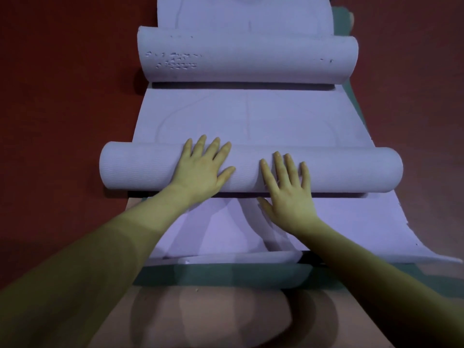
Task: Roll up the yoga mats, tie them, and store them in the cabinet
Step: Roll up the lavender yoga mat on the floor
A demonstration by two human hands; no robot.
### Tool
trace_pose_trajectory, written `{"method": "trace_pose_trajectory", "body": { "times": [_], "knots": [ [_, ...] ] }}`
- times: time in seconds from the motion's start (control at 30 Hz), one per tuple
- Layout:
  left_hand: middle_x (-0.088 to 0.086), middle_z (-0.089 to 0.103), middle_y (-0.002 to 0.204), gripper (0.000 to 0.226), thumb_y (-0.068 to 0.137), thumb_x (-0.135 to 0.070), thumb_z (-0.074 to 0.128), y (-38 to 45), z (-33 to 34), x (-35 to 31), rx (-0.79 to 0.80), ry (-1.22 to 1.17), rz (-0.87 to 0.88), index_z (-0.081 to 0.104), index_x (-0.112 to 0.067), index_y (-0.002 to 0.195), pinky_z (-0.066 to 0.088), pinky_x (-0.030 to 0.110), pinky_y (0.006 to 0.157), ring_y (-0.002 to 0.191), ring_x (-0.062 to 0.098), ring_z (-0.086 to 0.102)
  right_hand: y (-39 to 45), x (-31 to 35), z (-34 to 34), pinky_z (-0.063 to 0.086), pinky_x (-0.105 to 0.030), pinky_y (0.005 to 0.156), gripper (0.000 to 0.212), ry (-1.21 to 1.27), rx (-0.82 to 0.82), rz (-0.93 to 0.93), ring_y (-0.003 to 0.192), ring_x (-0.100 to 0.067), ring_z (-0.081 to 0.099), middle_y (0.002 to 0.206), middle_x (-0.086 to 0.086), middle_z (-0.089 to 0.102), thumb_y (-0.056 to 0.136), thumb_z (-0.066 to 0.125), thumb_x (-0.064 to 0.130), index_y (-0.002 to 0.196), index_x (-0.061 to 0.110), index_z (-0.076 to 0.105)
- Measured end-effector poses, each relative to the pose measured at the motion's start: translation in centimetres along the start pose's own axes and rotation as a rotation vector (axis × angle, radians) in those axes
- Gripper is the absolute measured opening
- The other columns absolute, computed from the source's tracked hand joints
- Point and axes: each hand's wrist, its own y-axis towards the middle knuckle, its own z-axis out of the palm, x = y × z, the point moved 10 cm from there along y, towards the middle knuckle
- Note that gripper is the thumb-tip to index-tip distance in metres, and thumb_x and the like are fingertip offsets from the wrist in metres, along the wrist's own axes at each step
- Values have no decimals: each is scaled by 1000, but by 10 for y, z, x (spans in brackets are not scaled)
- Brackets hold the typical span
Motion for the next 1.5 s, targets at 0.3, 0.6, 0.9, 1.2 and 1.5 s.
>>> {"method": "trace_pose_trajectory", "body": {
  "times": [0.3, 0.6, 0.9, 1.2, 1.5],
  "knots": [
    [10, 4, 160, 115, 69, -77, 54, 21, 8, 17, 135, 100, -3, -4, -23, 152, 4, 59, 112, 144, 39, 7, 72, -30, 14, 33, -62, 99, 127, 15, 172, -57, 125, -42, 47, 135, -21, 50, 37, 87, 62, 144, 10, 40],
    [3, 14, 158, 123, 61, -74, 66, 44, 7, 27, 161, 97, -15, -2, -28, 152, 11, 49, 114, 140, 32, 21, 93, -37, 17, 18, -58, 108, 117, 54, 260, -63, 135, -31, 33, 145, -9, 38, 54, 81, 59, 150, 25, 24],
    [0, 44, 141, 108, 61, -69, 70, 17, -5, 9, 91, 71, 47, 25, -27, 149, 29, 42, 100, 120, 31, 45, 63, -31, -9, 40, -56, 87, 109, 152, 19, -77, 100, -30, 63, 113, -7, 64, 30, 90, 52, 127, 18, 57],
    [9, 67, 106, 113, 33, -69, 82, -44, -15, -20, -59, 42, 138, 57, -17, 130, 47, 42, 72, 80, 34, 61, 2, -14, -23, 41, -50, 86, 108, 171, 85, -89, 101, -28, 62, 115, -5, 64, 33, 84, 61, 129, 21, 55],
    [9, 65, 113, 110, 44, -78, 70, -72, -8, -21, 28, 7, 196, 50, -20, 136, 48, 42, 77, 86, 34, 62, -28, 6, -31, 38, -46, 89, 101, 178, 64, -132, 107, -34, 58, 122, -12, 60, 46, 76, 61, 135, 20, 51]
  ]
}}
